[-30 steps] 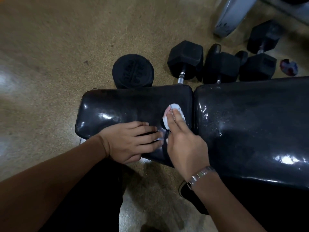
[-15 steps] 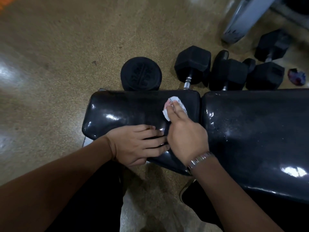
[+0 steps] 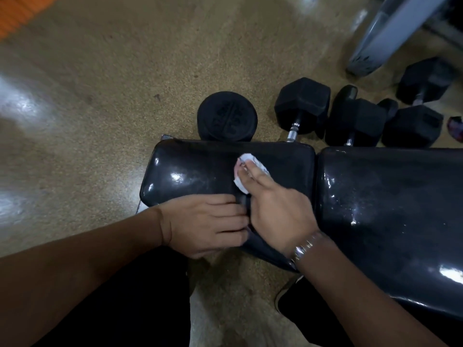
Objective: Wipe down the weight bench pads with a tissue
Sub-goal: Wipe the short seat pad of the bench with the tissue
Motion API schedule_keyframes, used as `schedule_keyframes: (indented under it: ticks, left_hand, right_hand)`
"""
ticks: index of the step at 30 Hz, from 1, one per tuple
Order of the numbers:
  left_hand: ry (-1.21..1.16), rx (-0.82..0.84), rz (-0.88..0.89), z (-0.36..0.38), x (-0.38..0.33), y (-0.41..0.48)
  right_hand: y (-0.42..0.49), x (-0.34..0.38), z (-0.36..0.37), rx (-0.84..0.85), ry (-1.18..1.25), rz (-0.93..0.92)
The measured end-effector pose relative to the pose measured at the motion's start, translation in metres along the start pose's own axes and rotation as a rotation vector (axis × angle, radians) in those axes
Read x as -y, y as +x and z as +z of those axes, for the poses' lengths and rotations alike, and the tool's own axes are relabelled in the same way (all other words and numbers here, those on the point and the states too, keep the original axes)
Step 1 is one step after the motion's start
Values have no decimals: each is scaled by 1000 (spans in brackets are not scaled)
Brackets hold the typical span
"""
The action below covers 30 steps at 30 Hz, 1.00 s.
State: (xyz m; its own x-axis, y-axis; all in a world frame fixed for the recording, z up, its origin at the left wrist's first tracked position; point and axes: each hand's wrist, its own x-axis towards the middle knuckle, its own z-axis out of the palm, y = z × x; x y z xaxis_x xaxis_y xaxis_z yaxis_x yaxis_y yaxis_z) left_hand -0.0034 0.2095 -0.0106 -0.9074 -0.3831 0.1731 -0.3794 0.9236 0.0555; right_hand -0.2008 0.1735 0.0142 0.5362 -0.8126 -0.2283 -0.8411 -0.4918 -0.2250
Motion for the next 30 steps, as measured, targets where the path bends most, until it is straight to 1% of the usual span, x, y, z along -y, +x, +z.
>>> schedule_keyframes:
  ticks: [1,2,3,4,6,8,9,10,11,13,16,18,22,25,28,30]
  left_hand:
    - [-16,-39,-51,-6,4,-8]
    - [-19,-77,-138,-12,11,-18]
    - [-12,-123,-267,-15,20,-29]
    - [-11,-182,-438,-16,29,-39]
    - [-55,-327,-858,-12,44,-51]
    - [-138,-451,-1255,-4,51,-50]
    - [-193,-484,-1392,1,53,-46]
    - [-255,-487,-1468,5,54,-41]
    - [-308,-465,-1489,9,55,-37]
    - [-356,-380,-1461,17,56,-32]
    - [-246,-274,-1417,24,58,-32]
    - [-182,-243,-1406,27,59,-33]
    - [-143,-246,-1407,31,60,-35]
    - [-136,-252,-1406,32,61,-36]
    - [-135,-273,-1419,31,60,-34]
    - [-148,-271,-1429,31,59,-34]
  right_hand:
    - [-9,-6,-1,-28,-30,-1]
    - [-15,-14,-1,-79,-53,16]
    - [-16,-19,-3,-119,-64,46]
    - [-12,-22,-3,-135,-66,85]
    - [1,-12,-1,-139,-47,137]
    - [10,11,4,-117,-31,126]
    - [9,21,7,-104,-39,94]
    - [3,25,10,-98,-47,65]
    - [-4,26,13,-87,-48,50]
    - [-19,19,15,-71,-41,56]
    - [-14,11,13,-129,-51,91]
    - [2,22,13,-122,-25,115]
    - [9,53,19,-136,-3,60]
    - [-12,40,21,-103,-28,30]
    - [-3,24,11,-169,-41,117]
    - [18,31,10,-125,-17,173]
